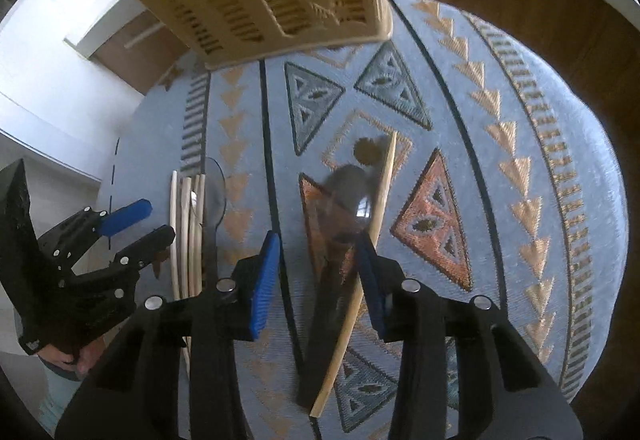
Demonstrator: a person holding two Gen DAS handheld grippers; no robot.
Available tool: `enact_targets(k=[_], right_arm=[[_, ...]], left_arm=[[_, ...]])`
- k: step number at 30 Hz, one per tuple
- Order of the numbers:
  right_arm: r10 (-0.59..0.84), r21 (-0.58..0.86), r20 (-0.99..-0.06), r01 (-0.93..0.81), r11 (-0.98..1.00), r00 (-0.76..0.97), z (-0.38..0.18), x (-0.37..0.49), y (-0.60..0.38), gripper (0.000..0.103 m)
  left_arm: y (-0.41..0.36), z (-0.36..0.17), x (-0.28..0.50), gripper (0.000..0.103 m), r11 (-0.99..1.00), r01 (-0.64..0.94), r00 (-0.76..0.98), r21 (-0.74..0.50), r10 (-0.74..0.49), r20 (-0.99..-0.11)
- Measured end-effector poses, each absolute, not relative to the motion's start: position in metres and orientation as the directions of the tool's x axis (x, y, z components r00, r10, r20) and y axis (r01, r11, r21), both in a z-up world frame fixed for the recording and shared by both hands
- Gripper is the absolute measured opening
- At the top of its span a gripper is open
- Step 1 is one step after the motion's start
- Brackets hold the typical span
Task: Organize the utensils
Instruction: 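Grasp a wooden chopstick with the left gripper while the right gripper grasps a clear spoon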
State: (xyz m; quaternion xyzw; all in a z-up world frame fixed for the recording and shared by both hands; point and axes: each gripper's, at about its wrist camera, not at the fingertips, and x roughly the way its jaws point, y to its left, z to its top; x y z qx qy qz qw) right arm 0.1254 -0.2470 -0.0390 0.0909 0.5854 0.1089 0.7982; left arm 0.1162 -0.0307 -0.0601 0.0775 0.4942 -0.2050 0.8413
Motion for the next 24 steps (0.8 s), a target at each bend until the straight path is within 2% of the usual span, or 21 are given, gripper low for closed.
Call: enact_targets(k=[5,17,18,19,22,24], right_arm=[[0.271,0.263,-0.923,-0.069,0.962,0.272,-0.045,0.133,-0.248,0.036],[0.133,0.1,-0.945,-0.123,0.987,0.298,-0.052,0.134,-0.213,0.036],[0.105,0.067,-0.947,-0.132,0.989,0.304,-0.053,0.134,-0.206,0.035],[0.072,0.031,-0.947,-0.136,0.99,0.313,-0.054,0.134,-0.2,0.026],[0.051,-0.005,-0.943,-0.167,0.986,0.328,-0.055,0.131,-0.189,0.015],[0.074,0.015,-0.943,-0.179,0.984,0.325,-0.055,0.131,-0.189,0.01]], left_arm=[[-0.04,-0.06,0.109,0.045,0.899,0.438,0.455,-0.003,-0.225,-0.862],[-0.061,-0.06,0.103,0.046,0.905,0.411,0.497,0.114,-0.117,-0.86],[-0.061,-0.059,0.104,0.038,0.904,0.418,0.485,0.091,-0.137,-0.864],[-0.061,-0.059,0.104,0.028,0.901,0.429,0.471,0.065,-0.162,-0.867],[-0.062,-0.059,0.098,0.013,0.884,0.456,0.486,0.102,-0.151,-0.861],[-0.062,-0.059,0.095,0.01,0.868,0.482,0.489,0.122,-0.15,-0.859]])
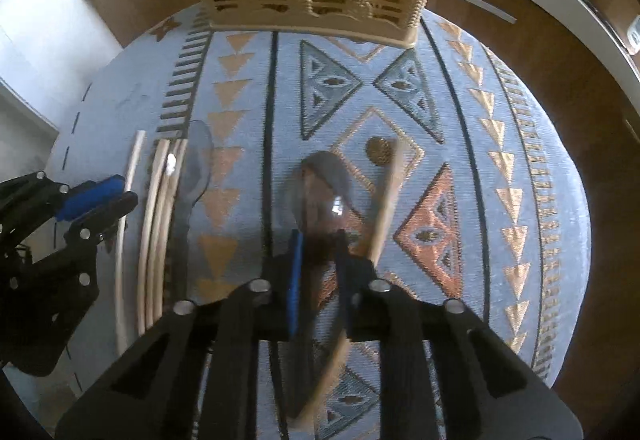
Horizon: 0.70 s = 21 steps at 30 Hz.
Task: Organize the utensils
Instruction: 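Grasp a wooden chopstick with the left gripper while the right gripper grasps a clear spoon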
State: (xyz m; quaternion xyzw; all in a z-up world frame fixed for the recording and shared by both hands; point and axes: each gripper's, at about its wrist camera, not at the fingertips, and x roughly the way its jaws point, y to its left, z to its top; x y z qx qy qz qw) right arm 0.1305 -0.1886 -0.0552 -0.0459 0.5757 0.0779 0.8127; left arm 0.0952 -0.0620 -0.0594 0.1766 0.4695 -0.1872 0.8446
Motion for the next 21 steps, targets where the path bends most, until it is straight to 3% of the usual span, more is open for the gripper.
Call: enact_targets(k=[10,15,21], right_arm=[[0.184,0.143,-0.936,-0.155,0.978,0.3,-0.051,0.126,-0.221,0.01],[0.193,0.156,-0.942,-0.151,0.976,0.275,-0.053,0.128,-0.229,0.011],[0.18,0.143,-0.949,-0.155,0.977,0.26,-0.05,0.132,-0.22,0.015]], left_arm=[[-0.032,-0.057,0.106,0.005,0.834,0.549,0.399,0.052,-0.207,-0.894],[-0.037,-0.055,0.112,0.017,0.833,0.552,0.372,0.043,-0.199,-0.907],[-0.045,-0.054,0.119,0.018,0.812,0.581,0.326,0.058,-0.167,-0.93]])
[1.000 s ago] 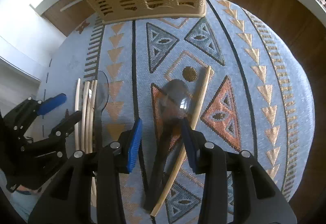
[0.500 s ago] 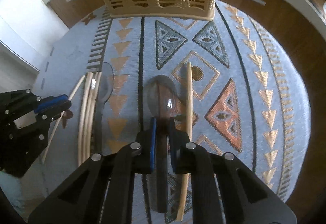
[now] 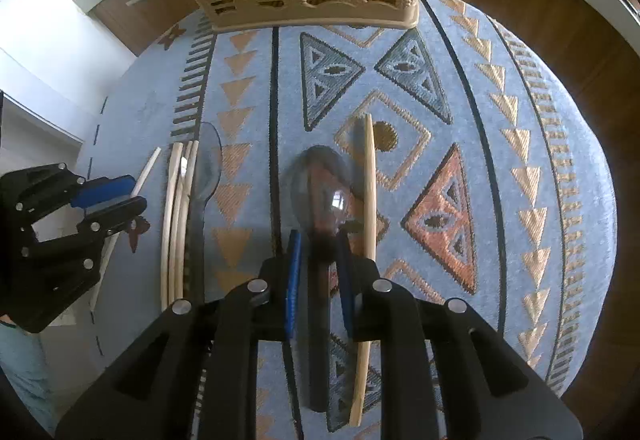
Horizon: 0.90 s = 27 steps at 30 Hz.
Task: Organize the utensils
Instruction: 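Grasp a wooden chopstick with the left gripper while the right gripper grasps a clear spoon, then carry the chopstick and spoon over the tan basket and open both grippers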
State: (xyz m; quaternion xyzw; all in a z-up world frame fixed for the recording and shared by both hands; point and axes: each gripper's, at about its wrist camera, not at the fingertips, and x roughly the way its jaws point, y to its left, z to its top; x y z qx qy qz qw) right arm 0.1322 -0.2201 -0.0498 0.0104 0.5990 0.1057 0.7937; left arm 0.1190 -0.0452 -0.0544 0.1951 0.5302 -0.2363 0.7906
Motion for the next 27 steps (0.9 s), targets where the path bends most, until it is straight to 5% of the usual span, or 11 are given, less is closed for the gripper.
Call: enact_targets(k=[11,15,19,27], right_arm=[[0.089,0.032,-0.958,-0.208,0.978,0.271,-0.05,0.157,-0.179,0.01],[0.113,0.02,-0.94,-0.279,0.96,0.321,-0.046,0.146,-0.166,0.008],[0.179,0.057,-0.901,-0.302,0.952,0.396,-0.028,0.133,-0.167,0.0],[0.284,0.125,-0.798,-0.314,0.941,0.532,-0.002,0.113,-0.191,0.0]], left_arm=[[-0.057,-0.054,0.125,0.014,0.795,0.601,0.307,0.084,-0.132,-0.943],[-0.057,-0.055,0.118,0.004,0.812,0.573,0.367,0.108,-0.136,-0.92],[-0.043,-0.051,0.113,0.004,0.846,0.532,0.415,0.032,-0.228,-0.881],[-0.017,-0.022,0.1,0.004,0.889,0.435,0.553,-0.141,-0.388,-0.738]])
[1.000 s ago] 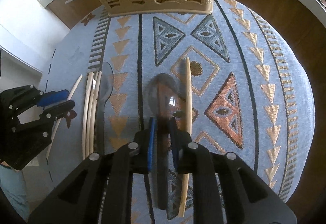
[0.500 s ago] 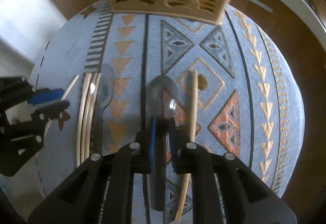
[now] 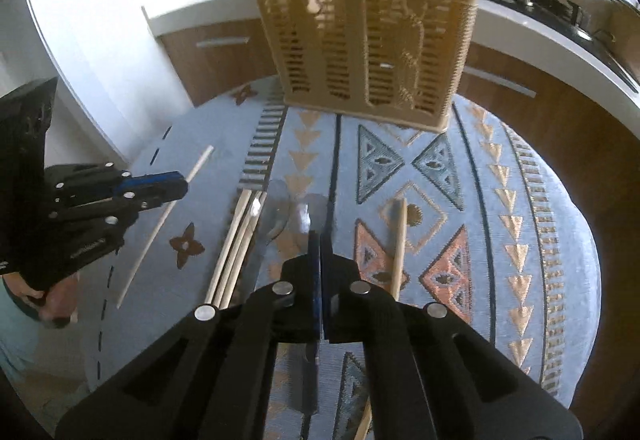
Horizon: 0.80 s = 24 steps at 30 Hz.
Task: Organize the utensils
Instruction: 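Carry the chopstick and spoon over the tan basket and open both grippers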
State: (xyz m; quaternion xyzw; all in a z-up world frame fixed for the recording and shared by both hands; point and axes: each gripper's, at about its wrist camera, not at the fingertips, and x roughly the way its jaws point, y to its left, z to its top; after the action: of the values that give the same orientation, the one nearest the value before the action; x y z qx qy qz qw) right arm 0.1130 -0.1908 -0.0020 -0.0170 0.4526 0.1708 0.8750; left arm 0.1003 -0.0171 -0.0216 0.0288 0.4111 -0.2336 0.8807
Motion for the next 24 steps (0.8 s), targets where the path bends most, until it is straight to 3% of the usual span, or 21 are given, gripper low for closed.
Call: enact_targets(k=[3,4,6,7,8,12,14,19,22,24], right_arm=[[0.31,0.182,-0.82,-0.295,0.938,0.481,-0.005,0.122,-0.209,0.002],[0.32,0.197,-0.83,-0.297,0.934,0.456,-0.007,0.126,-0.209,0.007],[0.313,0.187,-0.863,-0.325,0.927,0.397,-0.016,0.137,-0.199,0.028],[0.298,0.167,-0.873,-0.336,0.927,0.387,-0.018,0.137,-0.195,0.05],[0.279,0.142,-0.879,-0.347,0.927,0.387,-0.02,0.137,-0.19,0.06],[0.202,0.055,-0.913,-0.383,0.922,0.356,-0.034,0.138,-0.172,0.056],[0.188,0.044,-0.924,-0.397,0.917,0.333,-0.041,0.14,-0.166,0.042],[0.149,0.022,-0.932,-0.358,0.933,0.331,-0.052,0.157,-0.162,0.04],[0.151,0.023,-0.928,-0.352,0.936,0.339,-0.051,0.164,-0.16,0.029],[0.139,0.003,-0.926,-0.362,0.932,0.351,-0.05,0.163,-0.157,0.029]], left_arm=[[-0.013,-0.014,0.096,0.004,0.887,0.438,0.566,-0.143,-0.397,-0.723],[-0.012,-0.012,0.096,0.004,0.886,0.44,0.57,-0.144,-0.4,-0.718],[-0.01,-0.01,0.097,0.004,0.883,0.446,0.569,-0.146,-0.406,-0.716],[-0.009,-0.01,0.098,0.004,0.883,0.447,0.568,-0.145,-0.406,-0.716],[-0.01,-0.011,0.099,0.004,0.882,0.45,0.567,-0.144,-0.406,-0.717],[-0.008,-0.015,0.101,0.004,0.878,0.457,0.558,-0.145,-0.409,-0.722],[-0.007,-0.017,0.103,0.004,0.877,0.459,0.558,-0.141,-0.409,-0.722],[-0.005,-0.017,0.107,0.004,0.872,0.466,0.562,-0.152,-0.424,-0.71],[-0.004,-0.017,0.11,0.004,0.872,0.462,0.564,-0.162,-0.429,-0.706],[-0.003,-0.016,0.111,0.004,0.874,0.458,0.568,-0.165,-0.43,-0.701]])
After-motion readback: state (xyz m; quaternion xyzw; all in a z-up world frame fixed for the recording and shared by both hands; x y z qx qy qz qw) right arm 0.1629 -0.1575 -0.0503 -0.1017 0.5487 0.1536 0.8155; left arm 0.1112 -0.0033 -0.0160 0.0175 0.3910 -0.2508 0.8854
